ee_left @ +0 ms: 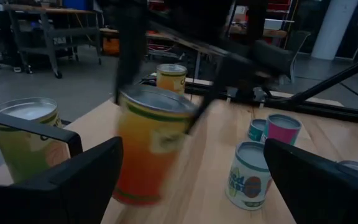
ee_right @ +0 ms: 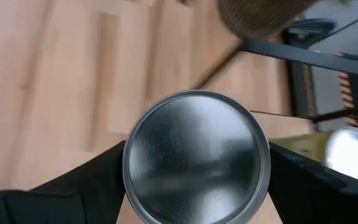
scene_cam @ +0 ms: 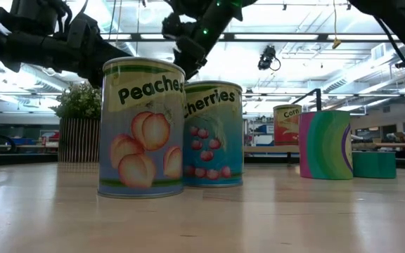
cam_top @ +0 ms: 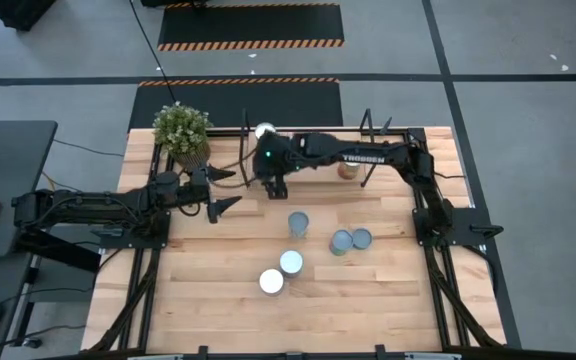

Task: Pick and place cans onto a shelf
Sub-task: Put the canned pineapples on the shelf

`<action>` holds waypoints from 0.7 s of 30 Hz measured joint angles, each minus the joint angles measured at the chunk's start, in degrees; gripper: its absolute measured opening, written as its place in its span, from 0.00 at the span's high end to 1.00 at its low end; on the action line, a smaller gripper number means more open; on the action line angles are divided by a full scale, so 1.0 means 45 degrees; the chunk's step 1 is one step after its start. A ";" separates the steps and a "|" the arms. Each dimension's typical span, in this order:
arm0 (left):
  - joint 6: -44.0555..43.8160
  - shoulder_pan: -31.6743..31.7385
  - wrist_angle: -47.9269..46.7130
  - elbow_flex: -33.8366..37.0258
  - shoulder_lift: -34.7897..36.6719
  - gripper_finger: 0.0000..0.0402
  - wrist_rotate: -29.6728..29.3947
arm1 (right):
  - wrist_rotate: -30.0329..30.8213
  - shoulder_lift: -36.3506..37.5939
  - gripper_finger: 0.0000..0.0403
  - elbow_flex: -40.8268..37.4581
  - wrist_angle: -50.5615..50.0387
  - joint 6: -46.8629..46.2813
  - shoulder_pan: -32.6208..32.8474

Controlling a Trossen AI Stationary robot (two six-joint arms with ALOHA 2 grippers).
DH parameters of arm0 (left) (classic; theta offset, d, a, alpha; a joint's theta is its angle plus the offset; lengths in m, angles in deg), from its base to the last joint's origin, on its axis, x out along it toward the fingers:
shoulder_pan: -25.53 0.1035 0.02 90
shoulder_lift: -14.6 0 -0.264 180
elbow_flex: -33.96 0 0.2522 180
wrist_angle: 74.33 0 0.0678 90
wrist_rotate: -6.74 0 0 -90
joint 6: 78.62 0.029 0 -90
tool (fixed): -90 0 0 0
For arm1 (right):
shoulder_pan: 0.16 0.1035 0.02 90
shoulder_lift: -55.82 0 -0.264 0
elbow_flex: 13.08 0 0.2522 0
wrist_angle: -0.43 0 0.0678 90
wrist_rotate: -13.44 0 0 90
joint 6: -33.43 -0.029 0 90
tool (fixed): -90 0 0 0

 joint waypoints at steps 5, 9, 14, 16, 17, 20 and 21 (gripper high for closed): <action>0.0023 0.0014 0.0060 0.0000 0.0004 0.01 -0.0005 | -0.0694 -0.0005 0.17 0.0007 0.0069 0.0642 -0.0813; 0.0023 0.0014 0.0053 0.0000 0.0000 0.01 -0.0005 | -0.0995 -0.0005 0.17 -0.0416 0.0630 0.0977 -0.1261; 0.0021 0.0014 0.0053 0.0000 0.0000 0.01 -0.0005 | -0.0591 -0.0016 0.17 -0.1123 0.1234 0.1122 -0.1395; 0.0021 0.0014 0.0049 0.0000 0.0002 0.01 -0.0005 | -0.0597 -0.0029 0.17 -0.1139 0.1360 0.1089 -0.1405; 0.0018 0.0014 0.0049 0.0000 0.0003 0.01 -0.0005 | -0.0669 -0.0025 0.17 -0.1135 0.1406 0.1089 -0.1428; 0.0018 0.0014 0.0049 0.0000 0.0000 0.01 -0.0005 | -0.0722 -0.0024 0.16 -0.1224 0.1469 0.1104 -0.1506; 0.0018 0.0014 0.0043 0.0000 0.0004 0.01 -0.0005 | -0.0758 -0.0024 0.16 -0.1337 0.1566 0.1104 -0.1533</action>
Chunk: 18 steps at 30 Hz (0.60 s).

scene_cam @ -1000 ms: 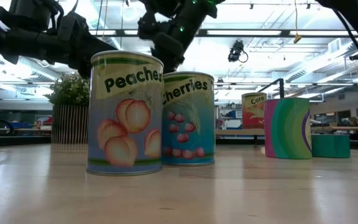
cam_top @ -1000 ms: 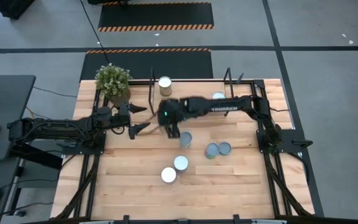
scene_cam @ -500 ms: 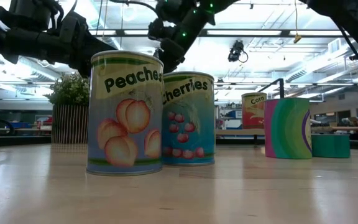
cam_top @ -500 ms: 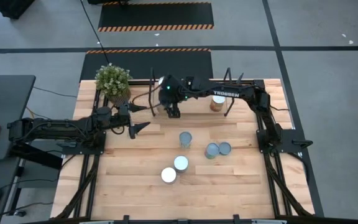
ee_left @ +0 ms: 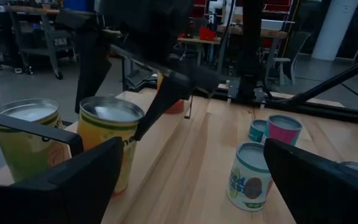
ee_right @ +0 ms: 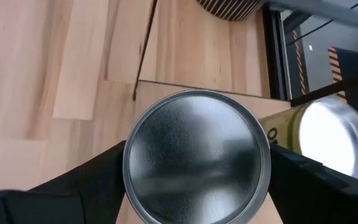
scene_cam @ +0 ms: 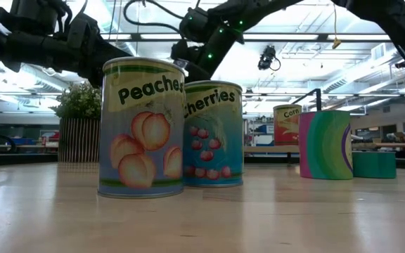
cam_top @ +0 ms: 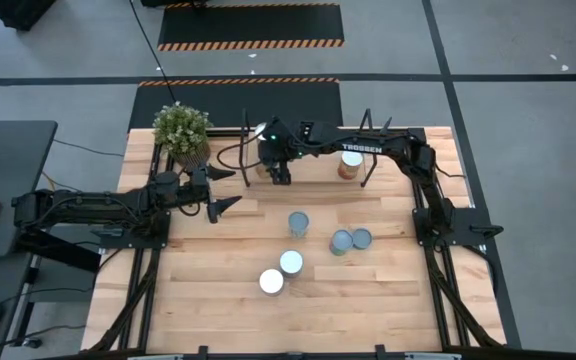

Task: Pick and place cans onto a shelf
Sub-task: Put the canned pineapples on the shelf

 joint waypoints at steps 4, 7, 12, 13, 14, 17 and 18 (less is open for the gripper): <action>0.0000 0.0000 -0.0012 0.0000 -0.0002 0.01 0.0000 | -0.0232 0.0000 0.16 -0.0175 0.0086 -0.0039 -0.0124; 0.0000 0.0000 -0.0035 0.0000 -0.0001 0.01 0.0003 | -0.0236 0.0000 0.16 -0.0327 0.0142 -0.0037 -0.0168; -0.0004 0.0000 -0.0058 0.0000 0.0000 0.01 0.0005 | -0.0275 0.0000 0.16 -0.0327 0.0260 -0.0038 -0.0159; -0.0005 0.0000 -0.0063 0.0000 -0.0002 0.01 0.0005 | -0.0284 0.0000 0.15 -0.0327 0.0238 -0.0034 -0.0168; -0.0005 0.0000 -0.0063 0.0000 -0.0005 0.01 0.0005 | -0.0290 0.0000 0.14 -0.0327 0.0250 -0.0036 -0.0197; -0.0005 0.0000 -0.0063 0.0000 -0.0001 0.01 0.0005 | -0.0304 0.0000 0.10 -0.0327 0.0425 -0.0039 -0.0252; -0.0005 0.0000 -0.0063 0.0000 -0.0002 0.01 0.0005 | -0.0304 0.0000 0.09 -0.0327 0.0543 -0.0039 -0.0267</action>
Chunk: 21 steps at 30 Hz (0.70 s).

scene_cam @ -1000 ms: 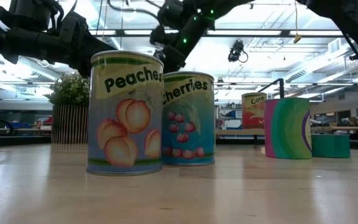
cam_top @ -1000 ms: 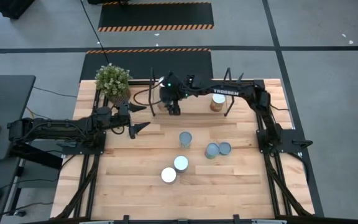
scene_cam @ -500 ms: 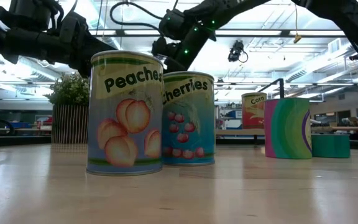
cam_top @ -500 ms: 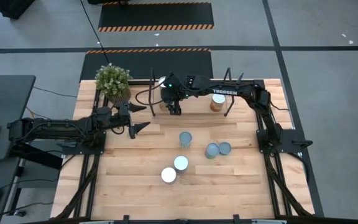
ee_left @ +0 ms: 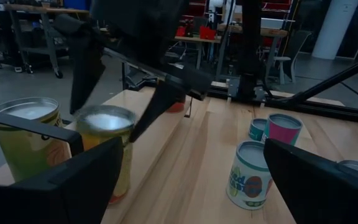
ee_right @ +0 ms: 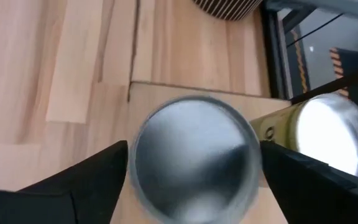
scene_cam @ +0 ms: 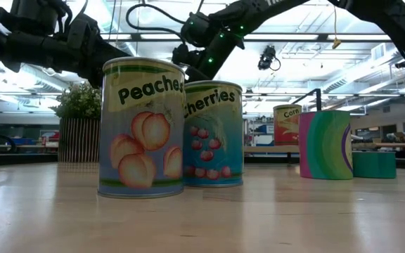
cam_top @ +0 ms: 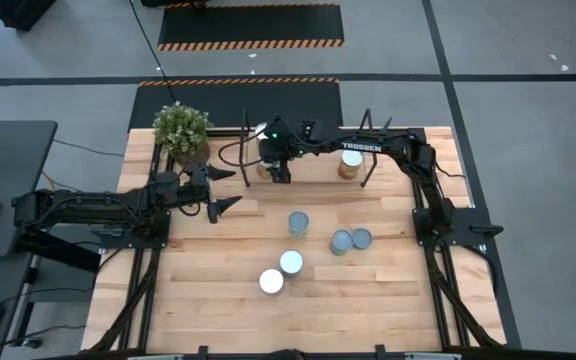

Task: Pick and place cans onto a shelf
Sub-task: Put the canned pineapples on the shelf

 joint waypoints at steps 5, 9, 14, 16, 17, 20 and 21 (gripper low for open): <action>0.0000 0.0000 -0.0003 0.0000 -0.0001 0.01 0.0000 | 0.0005 0.0000 0.06 0.0010 0.0184 0.0019 -0.0023; 0.0000 0.0000 -0.0032 0.0000 0.0002 0.01 0.0000 | 0.0561 0.0004 0.05 0.0173 0.0008 0.0049 0.0028; 0.0000 0.0000 -0.0112 0.0000 0.0002 0.01 0.0003 | 0.1644 0.0121 0.05 0.1162 -0.1256 0.0126 0.0410; 0.0000 0.0000 -0.0162 0.0000 -0.0002 0.01 0.0005 | 0.2103 0.0126 0.05 0.1341 -0.2027 0.0099 0.0625; 0.0000 0.0000 -0.0183 0.0000 -0.0002 0.01 0.0000 | 0.2411 0.0123 0.05 0.1345 -0.2428 0.0047 0.0737; 0.0123 -0.0002 -0.0199 0.0000 0.0000 0.01 0.0003 | 0.3678 0.0114 0.06 0.1156 -0.3104 -0.0066 0.0999; 0.0161 0.0000 -0.0195 0.0000 0.0002 0.01 0.0000 | 0.4186 0.0121 0.06 0.0919 -0.2838 -0.0061 0.1030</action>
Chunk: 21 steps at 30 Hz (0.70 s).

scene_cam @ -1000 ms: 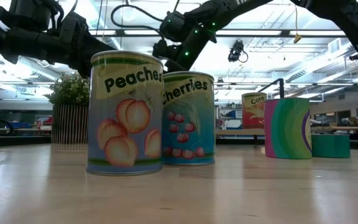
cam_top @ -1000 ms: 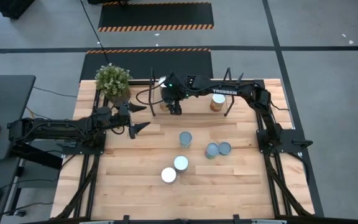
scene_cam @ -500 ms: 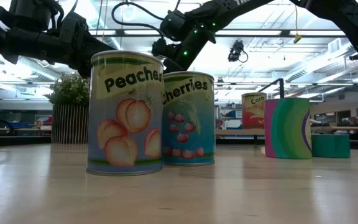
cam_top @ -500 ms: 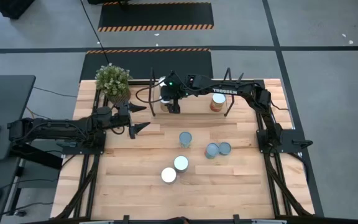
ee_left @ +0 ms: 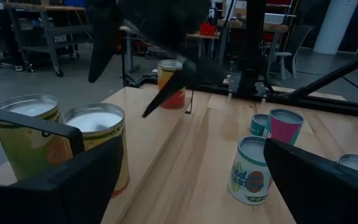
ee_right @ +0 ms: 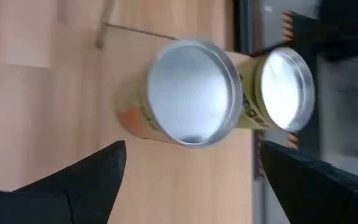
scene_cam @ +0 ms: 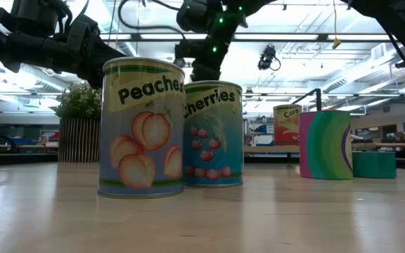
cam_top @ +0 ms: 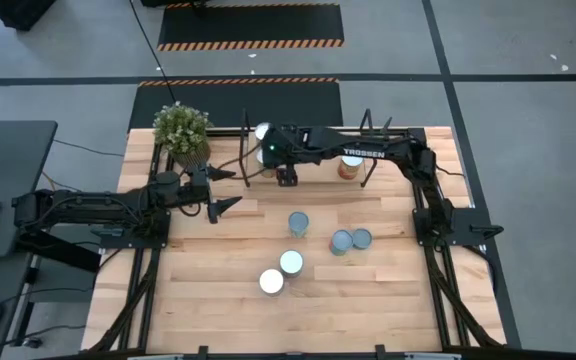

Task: Pick and place cans onto a shelf
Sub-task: Put the canned pineapples on the shelf, then adjust the canned corn on the shelf

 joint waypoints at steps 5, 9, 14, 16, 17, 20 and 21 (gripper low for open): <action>-0.0206 -0.0015 -0.0013 0.0000 -0.0005 0.01 0.0005 | 0.1493 -0.0049 0.07 -0.1130 0.1213 -0.0105 -0.0167; -0.0264 -0.0024 -0.0009 0.0000 0.0000 0.01 0.0005 | 0.1686 -0.0046 0.07 -0.1816 0.2866 0.0053 -0.0379; -0.0268 -0.0019 -0.0009 0.0000 -0.0001 0.01 0.0005 | 0.1662 -0.0008 0.07 -0.1818 0.2751 0.0118 -0.0517; -0.0263 -0.0019 -0.0009 0.0000 -0.0005 0.01 0.0004 | 0.1644 0.0126 0.07 -0.1837 0.2220 0.0149 -0.0556; -0.0263 -0.0019 -0.0013 0.0000 -0.0005 0.01 0.0005 | 0.1613 0.0281 0.07 -0.1837 0.2074 0.0141 -0.0565; -0.0263 -0.0019 -0.0120 0.0000 0.0000 0.01 0.0005 | 0.1295 0.0916 0.07 -0.1821 0.1169 0.0094 -0.0490; -0.0253 -0.0019 -0.0224 0.0000 -0.0001 0.01 0.0005 | 0.0976 0.1104 0.07 -0.1813 0.0730 0.0073 -0.0436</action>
